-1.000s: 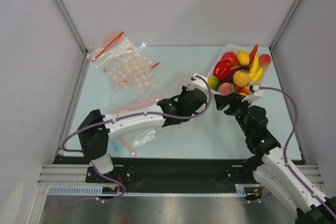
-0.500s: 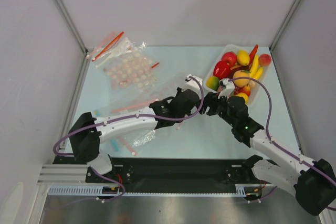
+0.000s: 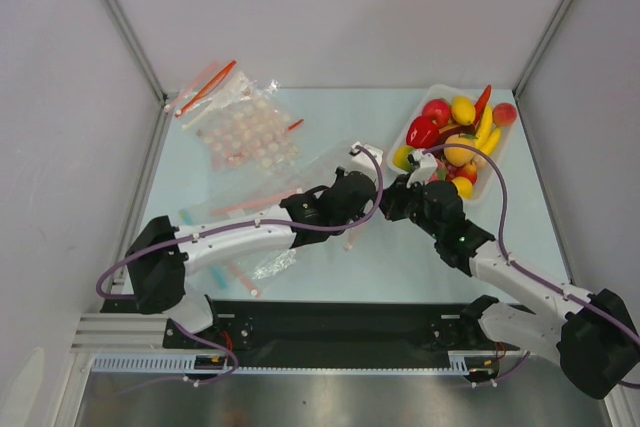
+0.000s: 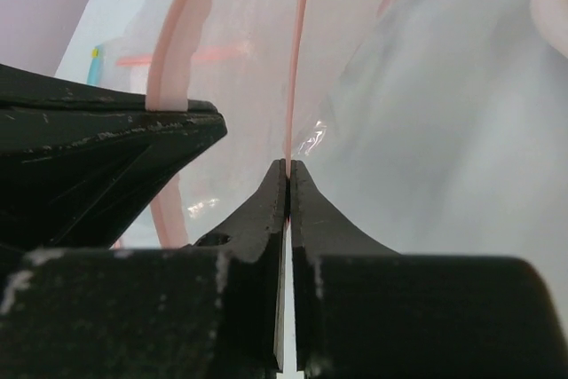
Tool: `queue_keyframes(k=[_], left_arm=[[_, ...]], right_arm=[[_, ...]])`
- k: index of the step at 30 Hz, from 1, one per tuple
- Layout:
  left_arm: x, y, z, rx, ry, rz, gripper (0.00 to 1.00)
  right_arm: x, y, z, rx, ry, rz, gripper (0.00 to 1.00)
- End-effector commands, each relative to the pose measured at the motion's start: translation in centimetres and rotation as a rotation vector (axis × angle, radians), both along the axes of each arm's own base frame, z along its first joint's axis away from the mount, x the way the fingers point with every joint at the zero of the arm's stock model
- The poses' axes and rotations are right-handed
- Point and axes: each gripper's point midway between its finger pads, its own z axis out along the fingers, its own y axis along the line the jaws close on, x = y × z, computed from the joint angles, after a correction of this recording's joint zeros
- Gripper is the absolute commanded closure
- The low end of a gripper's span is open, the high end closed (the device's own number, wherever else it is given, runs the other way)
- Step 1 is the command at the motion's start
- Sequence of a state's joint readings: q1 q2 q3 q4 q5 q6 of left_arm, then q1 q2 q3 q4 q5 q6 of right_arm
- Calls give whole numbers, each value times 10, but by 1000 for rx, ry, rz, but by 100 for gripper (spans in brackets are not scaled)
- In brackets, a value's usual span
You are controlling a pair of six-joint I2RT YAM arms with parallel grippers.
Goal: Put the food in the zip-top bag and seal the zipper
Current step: Open the zipper of the food storage bag at the center of the board.
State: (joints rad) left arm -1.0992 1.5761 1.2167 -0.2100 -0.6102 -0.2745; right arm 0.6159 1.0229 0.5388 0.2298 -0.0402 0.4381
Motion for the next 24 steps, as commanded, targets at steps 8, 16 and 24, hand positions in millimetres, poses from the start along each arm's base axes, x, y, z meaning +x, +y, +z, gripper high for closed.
queue_keyframes(k=[8, 16, 24], left_arm=[[-13, -19, 13, -151, 55, -64, 69], [-9, -16, 8, -134, 58, -39, 32], [-5, -5, 13, -141, 39, 21, 0]], right_arm=[[-2, 1, 45, 56, -134, 6, 100], [-3, -1, 47, 55, -135, 2, 100], [-4, 0, 47, 55, -135, 6, 100]])
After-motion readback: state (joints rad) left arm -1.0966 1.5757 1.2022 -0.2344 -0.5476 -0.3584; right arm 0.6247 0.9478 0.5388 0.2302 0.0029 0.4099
